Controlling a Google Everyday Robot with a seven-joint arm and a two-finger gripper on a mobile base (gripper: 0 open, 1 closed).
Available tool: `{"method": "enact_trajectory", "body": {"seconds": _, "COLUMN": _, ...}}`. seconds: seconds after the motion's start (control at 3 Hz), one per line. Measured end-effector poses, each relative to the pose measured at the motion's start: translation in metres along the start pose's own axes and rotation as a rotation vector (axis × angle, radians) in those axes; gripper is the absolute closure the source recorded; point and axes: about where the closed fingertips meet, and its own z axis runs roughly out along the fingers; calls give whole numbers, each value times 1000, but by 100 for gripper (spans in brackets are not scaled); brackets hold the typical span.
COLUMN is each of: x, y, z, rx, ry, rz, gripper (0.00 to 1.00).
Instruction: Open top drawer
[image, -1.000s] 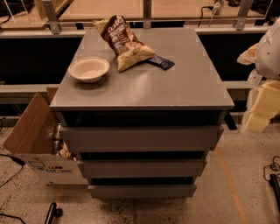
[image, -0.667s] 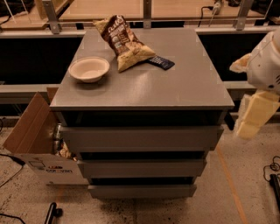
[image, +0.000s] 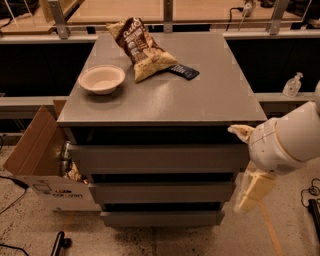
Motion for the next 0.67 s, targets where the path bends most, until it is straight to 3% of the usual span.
{"method": "enact_trajectory", "body": {"seconds": 0.33, "x": 0, "y": -10, "z": 7, "rx": 63, "ry": -16, "rz": -47, "gripper": 0}}
{"method": "enact_trajectory", "body": {"seconds": 0.67, "x": 0, "y": -8, "z": 26, "rx": 52, "ry": 7, "rz": -48, "gripper": 0}}
